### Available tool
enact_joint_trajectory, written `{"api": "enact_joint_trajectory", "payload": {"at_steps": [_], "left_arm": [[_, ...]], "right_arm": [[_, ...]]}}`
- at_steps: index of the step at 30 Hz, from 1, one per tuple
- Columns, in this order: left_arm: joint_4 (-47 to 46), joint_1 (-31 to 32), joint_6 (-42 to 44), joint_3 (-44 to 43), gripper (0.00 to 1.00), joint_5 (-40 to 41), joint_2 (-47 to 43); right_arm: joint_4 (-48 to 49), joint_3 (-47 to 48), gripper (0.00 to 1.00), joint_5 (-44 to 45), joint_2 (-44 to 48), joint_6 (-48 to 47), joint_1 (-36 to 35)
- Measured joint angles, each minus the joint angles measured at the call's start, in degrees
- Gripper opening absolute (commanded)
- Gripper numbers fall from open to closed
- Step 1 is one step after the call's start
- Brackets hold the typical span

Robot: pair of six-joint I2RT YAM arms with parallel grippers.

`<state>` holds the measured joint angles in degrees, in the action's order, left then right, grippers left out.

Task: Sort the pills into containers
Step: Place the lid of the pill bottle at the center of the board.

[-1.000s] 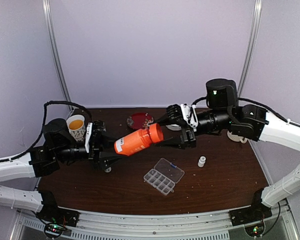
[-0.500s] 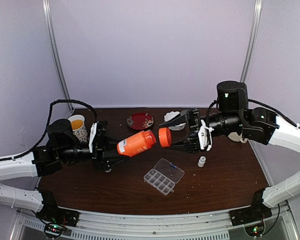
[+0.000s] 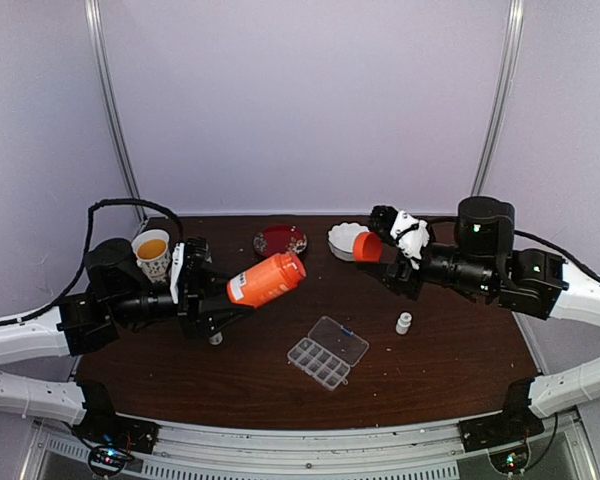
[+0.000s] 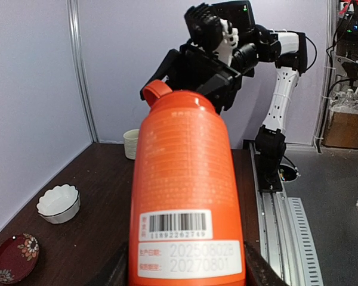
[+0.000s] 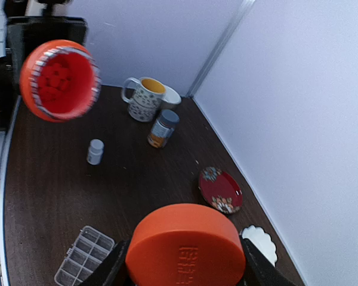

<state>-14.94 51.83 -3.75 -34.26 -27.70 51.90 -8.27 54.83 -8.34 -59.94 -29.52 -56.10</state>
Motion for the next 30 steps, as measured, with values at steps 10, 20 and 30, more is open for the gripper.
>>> {"api": "enact_joint_trajectory", "payload": {"at_steps": [10,20,30], "left_arm": [[0.0,0.0,0.0,0.5,0.00,4.6,-0.5],[-0.1,0.0,0.5,1.3,0.00,7.3,-0.5],[-2.1,0.0,-0.5,4.1,0.00,9.9,-2.1]], "right_arm": [[-16.8,8.5,0.14,20.6,-7.9,28.6,9.9],[-23.6,8.0,0.18,14.0,-19.1,41.6,23.9],[-23.2,6.7,0.21,10.5,-31.9,44.0,29.1]]}}
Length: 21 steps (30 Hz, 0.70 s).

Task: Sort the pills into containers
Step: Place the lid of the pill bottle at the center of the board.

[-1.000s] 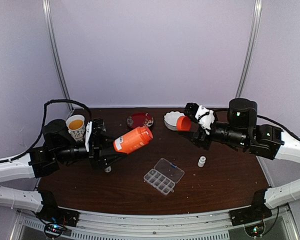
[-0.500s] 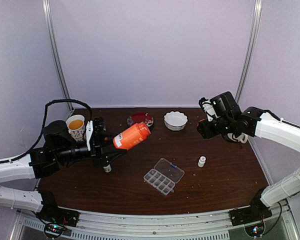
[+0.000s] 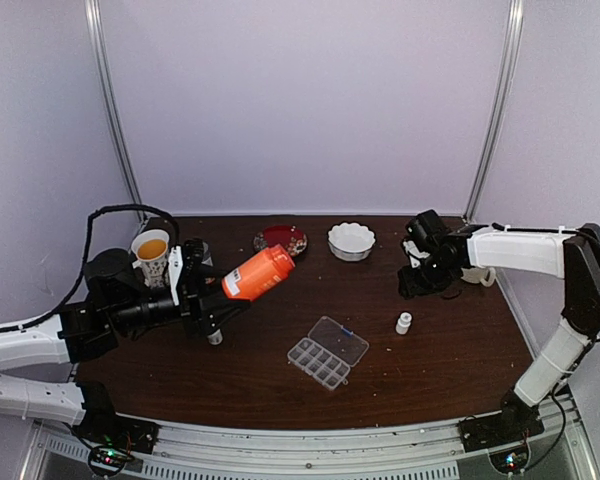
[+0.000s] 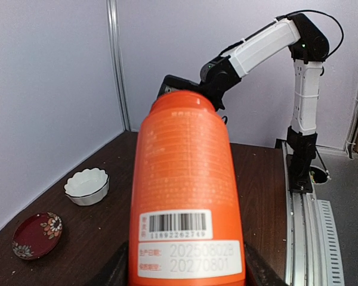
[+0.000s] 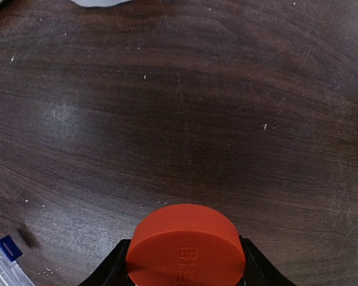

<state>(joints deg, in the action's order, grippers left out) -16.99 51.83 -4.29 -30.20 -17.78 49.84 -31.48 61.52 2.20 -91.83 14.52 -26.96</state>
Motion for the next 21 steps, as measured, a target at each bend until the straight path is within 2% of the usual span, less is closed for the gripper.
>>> {"api": "enact_joint_trajectory", "payload": {"at_steps": [4,7,8,11,12,13,17,21], "left_arm": [[-0.1,0.0,-1.5,0.0,0.00,1.9,-0.6],[-0.1,0.0,-2.3,0.0,0.00,2.9,-0.8],[-0.3,0.0,-2.6,0.1,0.00,3.3,-0.9],[-1.1,0.0,-3.4,0.9,0.00,4.4,-1.4],[-1.4,0.0,-3.6,1.2,0.00,4.7,-1.5],[-1.7,0.0,-3.8,1.5,0.00,5.0,-1.5],[-2.3,0.0,-4.5,2.3,0.00,6.1,-1.6],[-2.6,0.0,-5.5,3.1,0.00,7.3,-1.5]], "right_arm": [[0.0,0.0,0.23,-0.5,-3.5,-0.1,0.0],[0.0,0.0,0.29,-0.5,-4.5,-0.2,0.0],[0.0,0.0,0.38,-0.5,-4.7,-0.3,0.0],[0.0,0.0,0.82,-0.5,-4.7,-0.6,0.0],[0.0,0.0,0.93,-0.5,-4.8,-0.7,0.0],[0.0,0.0,0.96,-0.6,-4.9,-0.5,0.0],[0.2,0.0,0.98,-0.6,-4.9,-0.6,0.0],[0.5,-0.4,0.93,-0.7,-3.3,-0.7,0.0]]}}
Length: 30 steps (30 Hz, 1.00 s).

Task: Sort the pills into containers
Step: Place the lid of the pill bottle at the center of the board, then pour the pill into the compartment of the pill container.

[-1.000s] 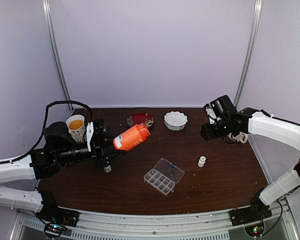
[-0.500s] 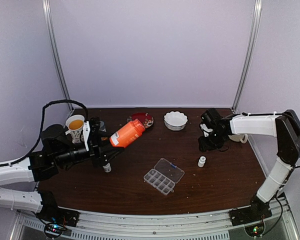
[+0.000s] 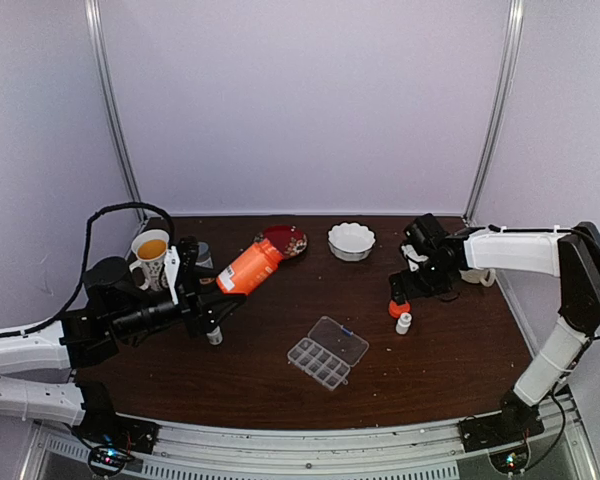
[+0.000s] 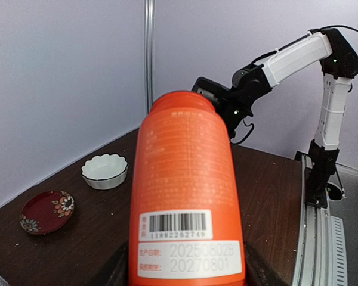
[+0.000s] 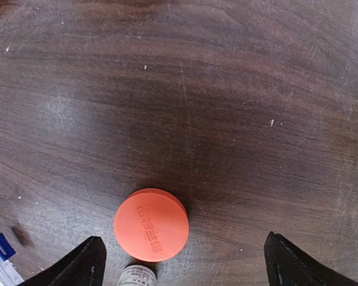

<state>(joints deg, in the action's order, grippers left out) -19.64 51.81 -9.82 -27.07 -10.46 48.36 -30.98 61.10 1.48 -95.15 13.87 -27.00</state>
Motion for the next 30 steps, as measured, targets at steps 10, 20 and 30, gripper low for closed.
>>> {"api": "enact_joint_trajectory", "payload": {"at_steps": [10,20,30], "left_arm": [[2.0,0.0,-3.5,-0.3,0.00,2.0,5.8],[0.9,2.4,-4.5,0.9,0.00,3.6,10.5],[-0.9,3.0,-4.8,2.5,0.00,0.2,14.5]], "right_arm": [[5.5,-5.3,0.89,-3.3,10.7,-0.7,-1.1],[12.6,-13.4,0.87,-6.5,18.3,0.2,-4.6],[20.3,-18.9,0.71,-11.1,23.6,3.6,-14.2]]}}
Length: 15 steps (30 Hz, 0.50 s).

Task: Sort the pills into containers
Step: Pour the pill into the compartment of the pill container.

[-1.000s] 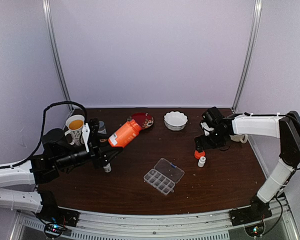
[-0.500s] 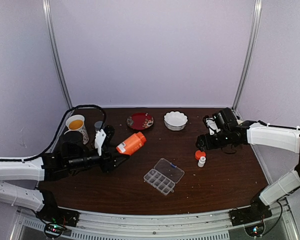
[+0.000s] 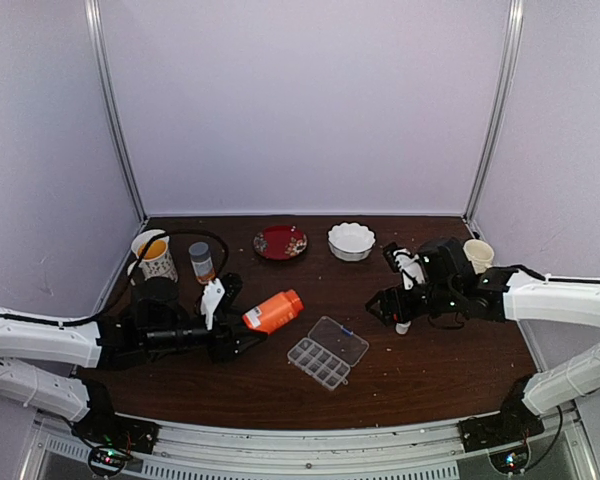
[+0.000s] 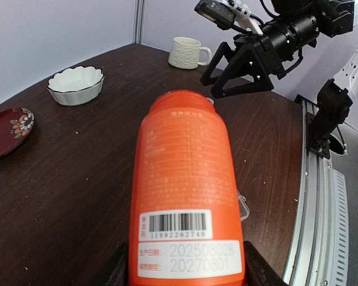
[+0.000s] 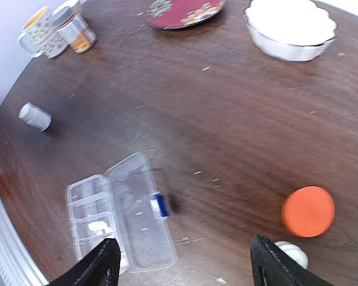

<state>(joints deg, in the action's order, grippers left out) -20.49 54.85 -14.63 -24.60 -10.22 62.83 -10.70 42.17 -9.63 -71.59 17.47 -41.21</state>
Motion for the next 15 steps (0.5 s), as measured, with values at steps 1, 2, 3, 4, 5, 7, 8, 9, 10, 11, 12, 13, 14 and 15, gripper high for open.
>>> {"api": "enact_joint_trajectory", "payload": {"at_steps": [1,2,3,4,5,7,8,9,10,11,12,13,14,15], "left_arm": [[0.0,0.0,-0.2,0.2,0.00,-0.7,0.6],[0.1,0.1,-0.4,0.2,0.00,-1.2,1.1],[0.1,0.2,-0.5,0.2,0.00,-1.6,1.6],[0.2,0.5,-0.7,0.2,0.00,-1.9,2.2],[0.5,0.9,-0.9,0.2,0.00,-1.9,2.7],[1.3,1.9,-1.5,0.2,0.00,-1.9,3.7],[1.5,2.4,-1.8,0.2,0.00,-1.9,4.1],[1.8,2.8,-2.1,0.2,0.00,-1.9,4.4],[2.1,3.2,-2.5,0.2,0.00,-1.9,4.7],[2.2,3.6,-2.7,0.2,0.00,-1.8,4.7],[2.3,3.8,-3.0,0.2,0.00,-1.8,4.7],[2.3,4.0,-3.3,0.2,0.00,-1.7,4.7],[2.2,4.1,-3.6,0.4,0.00,-1.5,4.6],[2.1,4.2,-3.8,0.6,0.00,-1.5,4.5]], "right_arm": [[0.5,-0.3,0.68,-0.6,-0.2,0.5,-1.0],[1.1,-0.6,0.65,-1.0,-0.4,0.8,-1.9],[2.2,-0.9,0.60,-1.7,-1.0,1.3,-3.2],[3.6,-1.3,0.56,-2.5,-2.0,2.0,-4.4],[4.7,-1.6,0.53,-3.1,-2.8,2.4,-5.2],[7.5,-2.5,0.48,-4.4,-5.4,3.5,-7.0],[8.5,-2.9,0.48,-4.7,-6.5,3.8,-7.6],[10.2,-3.6,0.48,-5.1,-7.8,4.3,-8.3],[11.4,-4.1,0.46,-5.4,-8.7,4.8,-8.9],[12.9,-4.8,0.45,-5.5,-9.5,5.2,-9.4],[14.5,-5.5,0.43,-5.5,-10.3,5.5,-9.9],[15.7,-6.1,0.41,-5.4,-10.8,5.9,-10.3],[16.5,-6.3,0.40,-5.1,-11.3,6.1,-10.7],[17.2,-6.5,0.40,-4.7,-11.8,6.4,-11.2]]}}
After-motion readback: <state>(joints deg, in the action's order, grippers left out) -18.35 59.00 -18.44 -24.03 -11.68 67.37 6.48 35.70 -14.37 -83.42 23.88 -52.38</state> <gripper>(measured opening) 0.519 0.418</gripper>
